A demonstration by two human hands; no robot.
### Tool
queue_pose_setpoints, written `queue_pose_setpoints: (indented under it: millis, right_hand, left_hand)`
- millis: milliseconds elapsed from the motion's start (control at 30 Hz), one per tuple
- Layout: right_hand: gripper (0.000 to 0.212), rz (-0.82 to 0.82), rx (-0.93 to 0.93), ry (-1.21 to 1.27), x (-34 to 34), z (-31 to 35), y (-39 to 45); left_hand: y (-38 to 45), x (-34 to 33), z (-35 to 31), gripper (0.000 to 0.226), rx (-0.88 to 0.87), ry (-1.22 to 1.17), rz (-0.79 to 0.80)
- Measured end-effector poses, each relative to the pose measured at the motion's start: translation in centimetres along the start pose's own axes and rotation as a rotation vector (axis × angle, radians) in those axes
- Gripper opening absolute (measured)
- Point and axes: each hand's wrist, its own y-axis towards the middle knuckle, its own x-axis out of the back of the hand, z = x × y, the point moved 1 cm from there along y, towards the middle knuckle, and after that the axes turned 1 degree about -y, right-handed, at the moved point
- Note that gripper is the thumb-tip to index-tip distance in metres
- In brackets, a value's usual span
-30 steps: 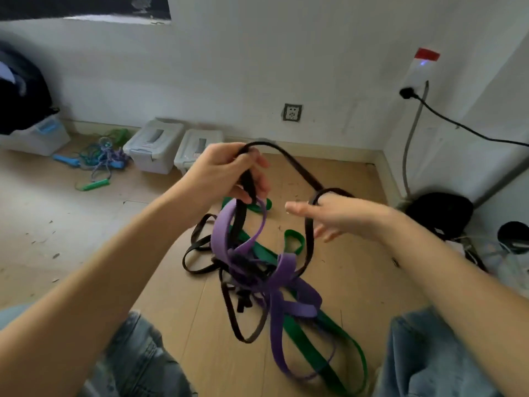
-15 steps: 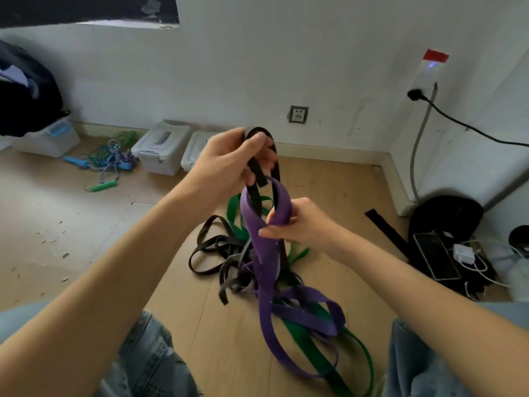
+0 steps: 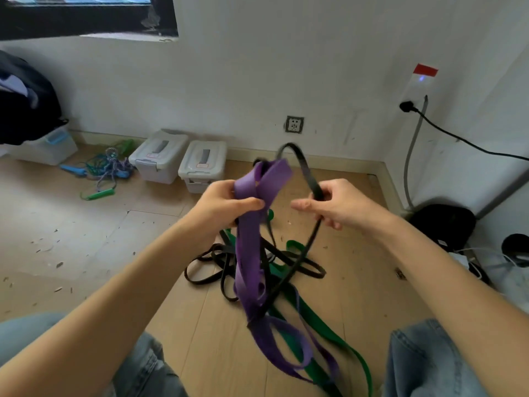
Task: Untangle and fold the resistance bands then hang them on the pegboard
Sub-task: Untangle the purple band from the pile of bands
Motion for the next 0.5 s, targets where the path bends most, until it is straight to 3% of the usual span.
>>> queue_pose_setpoints:
  millis: [100,267,433,500]
  right_hand:
    - [0.024,0.106,-0.035,0.055,-0.1,-0.6,-0.1]
    - [0.013,0.351,-0.041,0.124,-4.2,-0.2,-0.4]
    - [0.014,0.119,0.026,0.042,-4.7,-0.1,0.3]
    - [0.015,0.162,0.046,0.071,-4.7,-0.1,0.3]
  left_hand:
    - [0.2,0.9,0.1,0.017,0.021,-0.171,-0.075]
    - [-0.4,-0.8,-0.4,0.017,-0.005,-0.283,0.02]
    - [-0.2,-0.6,-0.9,0.016,-0.033,-0.372,0.064]
    - [-0.1,-0.3,-0.8,0.014,-0.038,-0.393,0.083]
